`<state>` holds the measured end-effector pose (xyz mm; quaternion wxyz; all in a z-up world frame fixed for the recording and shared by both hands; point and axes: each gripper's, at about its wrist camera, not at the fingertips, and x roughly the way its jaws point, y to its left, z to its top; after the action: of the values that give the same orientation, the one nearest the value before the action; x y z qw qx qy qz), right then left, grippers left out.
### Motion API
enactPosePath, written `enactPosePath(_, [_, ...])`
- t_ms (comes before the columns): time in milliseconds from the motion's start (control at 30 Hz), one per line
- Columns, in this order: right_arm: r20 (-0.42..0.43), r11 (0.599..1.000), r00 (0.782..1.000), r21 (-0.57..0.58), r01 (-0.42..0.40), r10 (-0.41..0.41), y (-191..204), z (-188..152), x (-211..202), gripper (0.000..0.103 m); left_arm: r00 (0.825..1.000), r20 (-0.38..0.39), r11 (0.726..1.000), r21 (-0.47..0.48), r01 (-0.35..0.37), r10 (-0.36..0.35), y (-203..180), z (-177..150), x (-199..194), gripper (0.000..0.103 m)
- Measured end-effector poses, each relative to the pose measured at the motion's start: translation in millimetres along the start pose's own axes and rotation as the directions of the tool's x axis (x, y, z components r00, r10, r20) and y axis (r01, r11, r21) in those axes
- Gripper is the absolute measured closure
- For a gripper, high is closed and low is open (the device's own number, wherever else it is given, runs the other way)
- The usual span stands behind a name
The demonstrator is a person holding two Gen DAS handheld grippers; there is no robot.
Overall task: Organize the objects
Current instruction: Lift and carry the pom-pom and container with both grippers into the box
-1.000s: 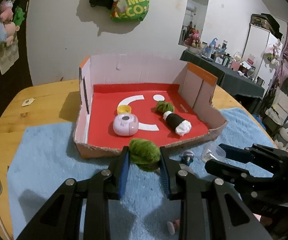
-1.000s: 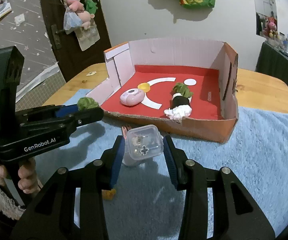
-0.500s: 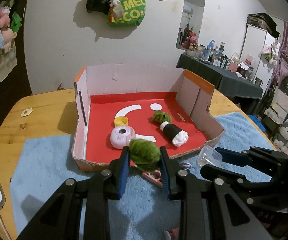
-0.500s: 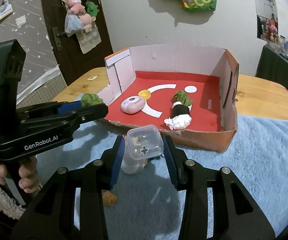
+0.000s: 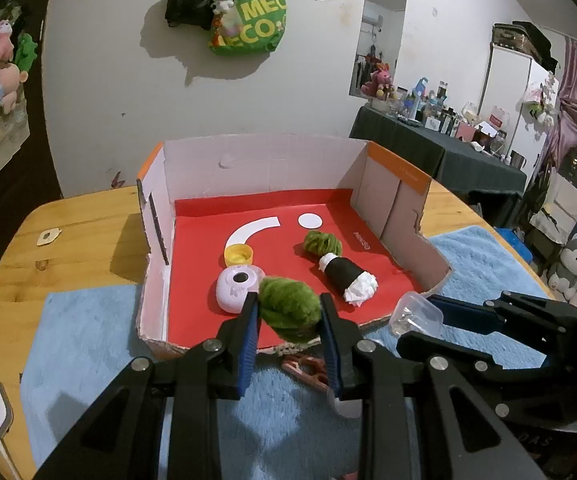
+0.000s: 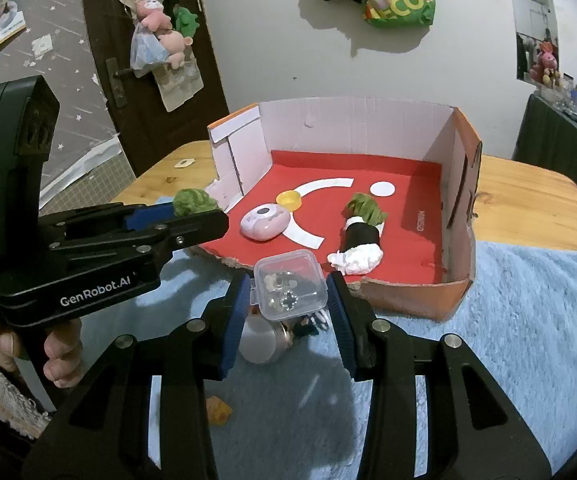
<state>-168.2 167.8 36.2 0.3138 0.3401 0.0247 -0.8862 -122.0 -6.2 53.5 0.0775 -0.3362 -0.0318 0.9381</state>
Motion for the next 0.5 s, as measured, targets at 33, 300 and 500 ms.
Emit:
enactPosePath(33, [0.000, 1.000, 1.000, 0.000, -0.001, 0.001, -0.3, 0.6, 0.2, 0.065, 1.000, 0.000, 1.000, 0.001, -0.001, 0.001, -0.1, 0.9, 0.6, 0.073])
enactPosePath(300, [-0.002, 1.000, 1.000, -0.003, 0.002, -0.002, -2.2, 6.0, 3.6, 0.065, 1.000, 0.000, 1.000, 0.003, -0.002, 0.002, -0.1, 2.7, 2.1, 0.073])
enactPosePath(500, [-0.009, 1.000, 1.000, -0.007, 0.004, -0.004, -3.7, 10.0, 8.4, 0.065, 1.000, -0.005, 1.000, -0.001, -0.002, 0.002, 1.1, 8.0, 6.6, 0.073])
